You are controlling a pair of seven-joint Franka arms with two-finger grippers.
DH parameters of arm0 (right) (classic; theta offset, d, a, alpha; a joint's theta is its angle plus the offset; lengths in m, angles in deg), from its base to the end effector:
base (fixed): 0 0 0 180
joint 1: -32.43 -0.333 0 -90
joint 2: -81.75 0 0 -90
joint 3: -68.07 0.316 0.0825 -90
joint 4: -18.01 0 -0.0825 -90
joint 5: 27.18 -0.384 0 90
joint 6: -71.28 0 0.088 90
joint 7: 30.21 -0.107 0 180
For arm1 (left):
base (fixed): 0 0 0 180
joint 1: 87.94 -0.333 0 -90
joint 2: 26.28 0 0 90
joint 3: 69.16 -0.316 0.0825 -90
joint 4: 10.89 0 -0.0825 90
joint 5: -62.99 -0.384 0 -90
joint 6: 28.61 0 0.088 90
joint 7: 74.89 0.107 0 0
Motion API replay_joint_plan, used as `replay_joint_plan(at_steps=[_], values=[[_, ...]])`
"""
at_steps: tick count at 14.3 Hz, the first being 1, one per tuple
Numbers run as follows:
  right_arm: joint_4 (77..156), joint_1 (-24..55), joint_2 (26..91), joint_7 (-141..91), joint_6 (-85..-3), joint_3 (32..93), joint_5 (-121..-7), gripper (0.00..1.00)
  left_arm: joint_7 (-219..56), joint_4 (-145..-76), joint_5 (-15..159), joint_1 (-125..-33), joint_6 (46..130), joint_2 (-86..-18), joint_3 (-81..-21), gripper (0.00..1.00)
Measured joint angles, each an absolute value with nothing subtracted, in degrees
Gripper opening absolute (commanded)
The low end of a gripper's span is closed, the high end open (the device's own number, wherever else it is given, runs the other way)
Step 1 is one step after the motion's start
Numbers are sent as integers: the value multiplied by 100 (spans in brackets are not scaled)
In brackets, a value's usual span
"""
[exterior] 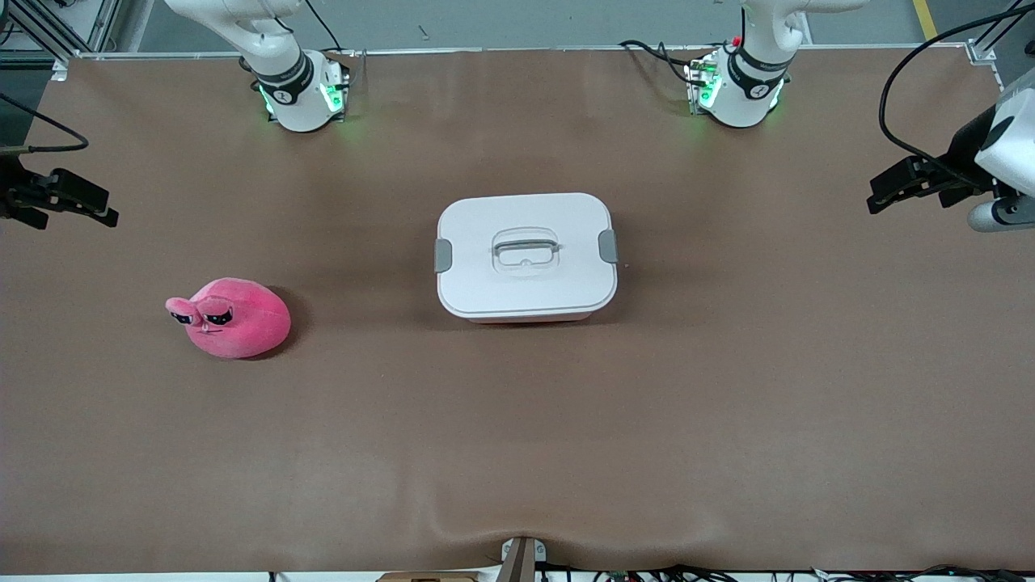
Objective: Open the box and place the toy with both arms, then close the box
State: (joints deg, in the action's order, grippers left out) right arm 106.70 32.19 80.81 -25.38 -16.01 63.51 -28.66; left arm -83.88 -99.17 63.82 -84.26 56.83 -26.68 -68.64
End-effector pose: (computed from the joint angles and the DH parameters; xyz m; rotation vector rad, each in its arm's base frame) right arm 0.5533 -0.0385 0.6221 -3.1133 -0.0149 0.0603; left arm 0.5469 -0.0418 0.6279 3.1297 0.1297 -0.0906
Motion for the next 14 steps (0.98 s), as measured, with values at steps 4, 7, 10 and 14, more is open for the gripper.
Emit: replay_joint_plan(at_steps=[4, 7, 10, 14], values=[[10621, 3221, 8080, -2539, -1638, 6345, -2863, 100, -8624, -9904, 6382, -8441, 5683, -2685, -6864, 100], [10610, 3221, 8051, -2539, -1650, 6348, -2863, 100, -8987, -9832, 6382, -8402, 5686, -2759, -6846, 100], [10603, 3221, 7981, -2539, -1665, 6347, -2863, 100, -9362, -9794, 6427, -8352, 5686, -2866, -6824, 100], [10576, 3220, 7973, -2539, -1667, 6348, -2863, 100, -9905, -9776, 6505, -8251, 5692, -2983, -6798, 100]])
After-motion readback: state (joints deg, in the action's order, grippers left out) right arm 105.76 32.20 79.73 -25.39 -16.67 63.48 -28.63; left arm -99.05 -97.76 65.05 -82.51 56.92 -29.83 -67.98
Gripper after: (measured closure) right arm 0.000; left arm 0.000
